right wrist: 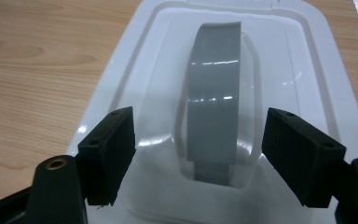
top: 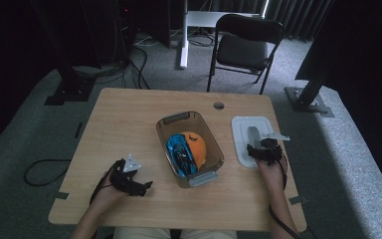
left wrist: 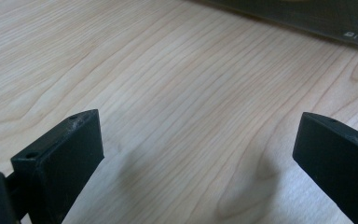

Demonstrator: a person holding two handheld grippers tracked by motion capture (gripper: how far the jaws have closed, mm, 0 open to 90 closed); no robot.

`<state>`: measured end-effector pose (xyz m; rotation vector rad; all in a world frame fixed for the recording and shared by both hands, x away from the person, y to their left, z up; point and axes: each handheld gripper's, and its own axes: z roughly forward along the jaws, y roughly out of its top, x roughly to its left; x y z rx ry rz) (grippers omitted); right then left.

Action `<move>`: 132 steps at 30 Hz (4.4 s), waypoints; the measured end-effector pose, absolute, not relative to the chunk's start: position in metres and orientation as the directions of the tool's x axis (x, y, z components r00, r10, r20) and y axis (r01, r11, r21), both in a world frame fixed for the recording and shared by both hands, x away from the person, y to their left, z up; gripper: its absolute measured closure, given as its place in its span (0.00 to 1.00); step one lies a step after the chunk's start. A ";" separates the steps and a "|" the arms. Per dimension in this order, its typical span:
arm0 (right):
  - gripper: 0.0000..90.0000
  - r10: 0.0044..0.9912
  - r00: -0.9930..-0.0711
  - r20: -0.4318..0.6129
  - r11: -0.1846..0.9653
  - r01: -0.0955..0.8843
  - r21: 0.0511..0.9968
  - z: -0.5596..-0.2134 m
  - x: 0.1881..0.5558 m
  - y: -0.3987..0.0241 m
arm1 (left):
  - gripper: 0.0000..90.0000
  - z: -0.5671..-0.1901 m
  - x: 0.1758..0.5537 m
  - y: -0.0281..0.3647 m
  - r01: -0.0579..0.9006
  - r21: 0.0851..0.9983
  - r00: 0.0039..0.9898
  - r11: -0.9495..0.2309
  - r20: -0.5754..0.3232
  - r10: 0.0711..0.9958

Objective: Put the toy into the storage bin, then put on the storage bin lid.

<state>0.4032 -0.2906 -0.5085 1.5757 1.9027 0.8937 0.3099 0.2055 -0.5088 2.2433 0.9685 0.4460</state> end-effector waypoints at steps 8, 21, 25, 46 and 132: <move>0.39 0.982 -0.187 0.018 0.112 0.659 0.744 -0.513 0.412 -0.292 | 0.03 -0.514 0.304 0.226 0.547 0.678 0.627 -0.491 0.057 0.777; 0.74 0.983 -0.183 0.018 0.110 0.662 0.741 -0.513 0.414 -0.293 | 0.03 -0.522 0.297 0.247 0.578 0.680 0.579 -0.451 0.048 0.814; 0.74 0.983 -0.182 0.004 0.120 0.663 0.739 -0.512 0.413 -0.292 | 0.03 -0.523 0.296 0.252 0.580 0.685 0.571 -0.441 0.045 0.820; 0.75 0.986 -0.167 0.013 0.093 0.608 0.789 -0.468 0.380 -0.286 | 0.03 -0.524 0.295 0.260 0.599 0.686 0.557 -0.414 0.015 0.830; 0.75 0.830 -0.556 0.040 0.292 0.495 0.818 -0.396 0.328 -0.080 | 0.03 -0.524 0.295 0.260 0.603 0.687 0.548 -0.406 0.014 0.837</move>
